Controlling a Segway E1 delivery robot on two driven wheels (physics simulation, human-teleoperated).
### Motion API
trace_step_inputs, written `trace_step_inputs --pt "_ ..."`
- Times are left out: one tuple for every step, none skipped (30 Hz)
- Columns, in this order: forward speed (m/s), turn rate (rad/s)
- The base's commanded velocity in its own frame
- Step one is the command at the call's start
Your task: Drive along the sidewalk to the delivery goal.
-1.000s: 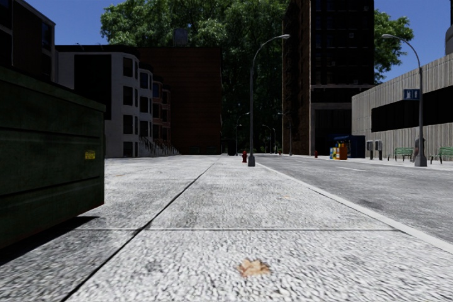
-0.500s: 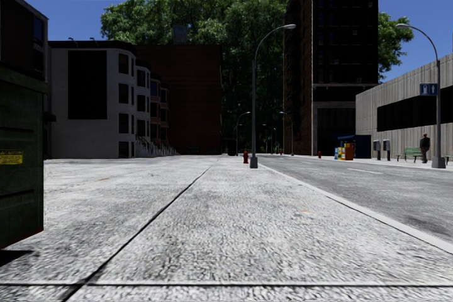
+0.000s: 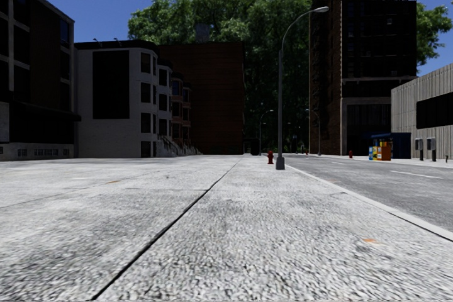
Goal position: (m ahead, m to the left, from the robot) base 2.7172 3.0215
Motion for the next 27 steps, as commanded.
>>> trace_step_inputs --pt "1.26 0.83" --pt "1.26 0.84" --pt "1.26 0.87" --pt "1.26 0.87" --pt "1.26 0.88" --pt "1.26 0.89" --pt "1.26 0.89" --pt "1.26 0.89" --pt "1.26 0.9" --pt "1.26 0.9" --pt "1.26 0.9" --pt "1.26 0.89" --pt "1.26 0.89" --pt "1.26 0.84" --pt "1.26 0.81" --pt "1.26 0.8" --pt "1.26 0.8" --pt "1.26 0.8" --pt "1.26 0.8" --pt "1.26 0.8" --pt "1.26 0.8" --pt "1.26 0.8" --pt "1.26 0.8" --pt "1.26 0.8" --pt "1.26 0.8" --pt "1.26 0.72" --pt "1.26 0.72"
